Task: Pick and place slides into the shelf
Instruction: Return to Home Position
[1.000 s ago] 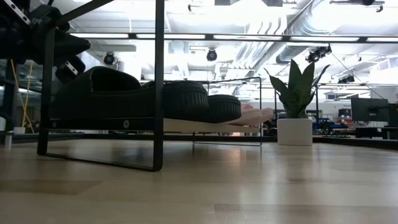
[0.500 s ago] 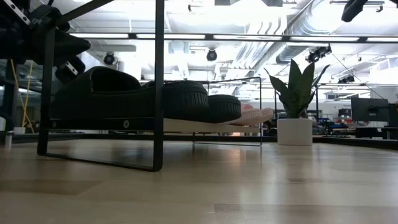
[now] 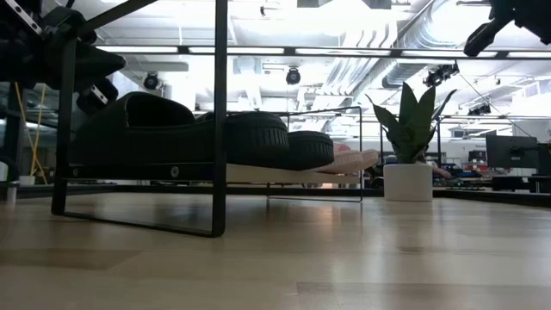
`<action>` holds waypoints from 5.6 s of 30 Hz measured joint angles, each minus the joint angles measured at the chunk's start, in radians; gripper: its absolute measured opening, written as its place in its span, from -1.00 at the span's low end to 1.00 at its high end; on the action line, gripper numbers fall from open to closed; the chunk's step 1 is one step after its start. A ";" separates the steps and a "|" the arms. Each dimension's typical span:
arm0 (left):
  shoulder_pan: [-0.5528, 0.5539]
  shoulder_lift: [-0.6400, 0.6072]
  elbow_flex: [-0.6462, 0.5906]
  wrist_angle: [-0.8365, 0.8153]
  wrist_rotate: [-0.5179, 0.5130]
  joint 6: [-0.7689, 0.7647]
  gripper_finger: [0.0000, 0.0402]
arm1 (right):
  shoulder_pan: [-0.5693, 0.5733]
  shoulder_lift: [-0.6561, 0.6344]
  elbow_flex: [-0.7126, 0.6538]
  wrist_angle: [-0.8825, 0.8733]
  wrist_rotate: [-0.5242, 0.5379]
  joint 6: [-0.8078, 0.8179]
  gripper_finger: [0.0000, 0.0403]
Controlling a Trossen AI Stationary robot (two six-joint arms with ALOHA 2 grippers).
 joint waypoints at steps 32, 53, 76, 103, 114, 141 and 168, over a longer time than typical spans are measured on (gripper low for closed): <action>0.000 0.000 0.000 0.000 0.000 0.000 -1.00 | -0.248 0.000 0.001 -0.335 -0.115 -0.088 -1.00; 0.000 0.000 0.000 0.000 0.000 0.000 -1.00 | -0.249 0.001 0.002 -0.646 -0.097 -0.136 -1.00; 0.000 0.000 0.000 0.000 0.000 0.000 -1.00 | -0.249 0.001 0.002 -0.648 -0.099 -0.201 -1.00; 0.000 0.000 0.000 0.000 0.000 0.000 -1.00 | -0.249 0.001 0.002 -0.649 -0.101 -0.129 -1.00; 0.000 0.000 0.000 0.000 0.000 0.000 -1.00 | -0.249 0.001 0.002 -0.649 -0.101 -0.130 -1.00; 0.000 0.000 0.000 0.000 0.000 0.000 -1.00 | -0.249 0.001 0.002 -0.649 -0.101 -0.130 -1.00; 0.000 0.000 0.000 0.000 0.000 0.000 -1.00 | -0.249 0.001 0.002 -0.649 -0.101 -0.130 -1.00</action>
